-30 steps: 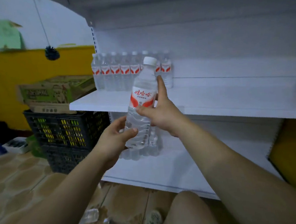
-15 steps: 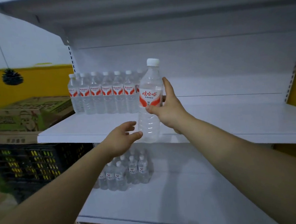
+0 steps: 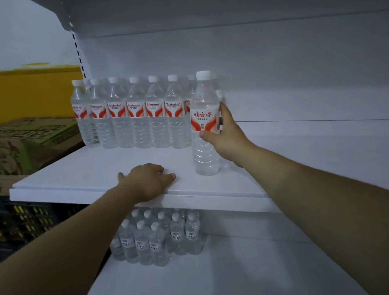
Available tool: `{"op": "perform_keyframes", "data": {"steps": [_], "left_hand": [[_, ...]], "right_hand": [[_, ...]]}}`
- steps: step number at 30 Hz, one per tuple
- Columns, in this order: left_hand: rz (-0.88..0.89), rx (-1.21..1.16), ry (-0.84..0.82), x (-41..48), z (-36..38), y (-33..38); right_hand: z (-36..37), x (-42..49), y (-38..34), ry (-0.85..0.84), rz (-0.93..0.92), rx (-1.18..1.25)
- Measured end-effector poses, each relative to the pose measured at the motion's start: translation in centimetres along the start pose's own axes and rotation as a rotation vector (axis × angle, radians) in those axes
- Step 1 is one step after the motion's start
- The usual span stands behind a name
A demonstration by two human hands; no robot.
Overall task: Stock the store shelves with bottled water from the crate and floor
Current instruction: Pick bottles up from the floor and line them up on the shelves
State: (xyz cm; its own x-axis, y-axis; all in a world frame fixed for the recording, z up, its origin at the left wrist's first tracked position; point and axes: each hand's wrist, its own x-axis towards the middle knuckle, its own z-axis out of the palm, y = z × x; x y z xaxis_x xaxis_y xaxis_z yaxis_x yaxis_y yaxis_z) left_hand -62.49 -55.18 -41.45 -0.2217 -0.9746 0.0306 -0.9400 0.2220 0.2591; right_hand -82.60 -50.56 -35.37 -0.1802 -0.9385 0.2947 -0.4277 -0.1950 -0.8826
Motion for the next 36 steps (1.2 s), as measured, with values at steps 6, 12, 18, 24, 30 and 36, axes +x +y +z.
{"op": "perform_keyframes", "data": {"steps": [6, 12, 18, 24, 30, 36], "left_hand": [[0.052, 0.158, 0.038, 1.1, 1.3, -0.9], [0.074, 0.171, 0.074, 1.3, 1.6, -1.2], [0.089, 0.179, 0.093, 1.5, 1.8, -1.2], [0.099, 0.182, 0.098, 1.5, 1.9, -1.4], [0.098, 0.151, 0.102, 1.2, 1.8, -1.3], [0.099, 0.149, 0.083, 1.3, 1.8, -1.4]], "right_hand": [[0.6, 2.4, 2.7, -0.052, -0.007, -0.108], [2.2, 6.9, 4.0, 0.006, -0.009, -0.116], [3.2, 10.5, 5.0, 0.021, -0.006, -0.127], [3.8, 12.2, 5.8, 0.029, -0.023, -0.16], [4.2, 13.1, 6.7, 0.068, -0.034, -0.207], [4.6, 13.2, 6.8, 0.105, 0.001, -0.27]]}}
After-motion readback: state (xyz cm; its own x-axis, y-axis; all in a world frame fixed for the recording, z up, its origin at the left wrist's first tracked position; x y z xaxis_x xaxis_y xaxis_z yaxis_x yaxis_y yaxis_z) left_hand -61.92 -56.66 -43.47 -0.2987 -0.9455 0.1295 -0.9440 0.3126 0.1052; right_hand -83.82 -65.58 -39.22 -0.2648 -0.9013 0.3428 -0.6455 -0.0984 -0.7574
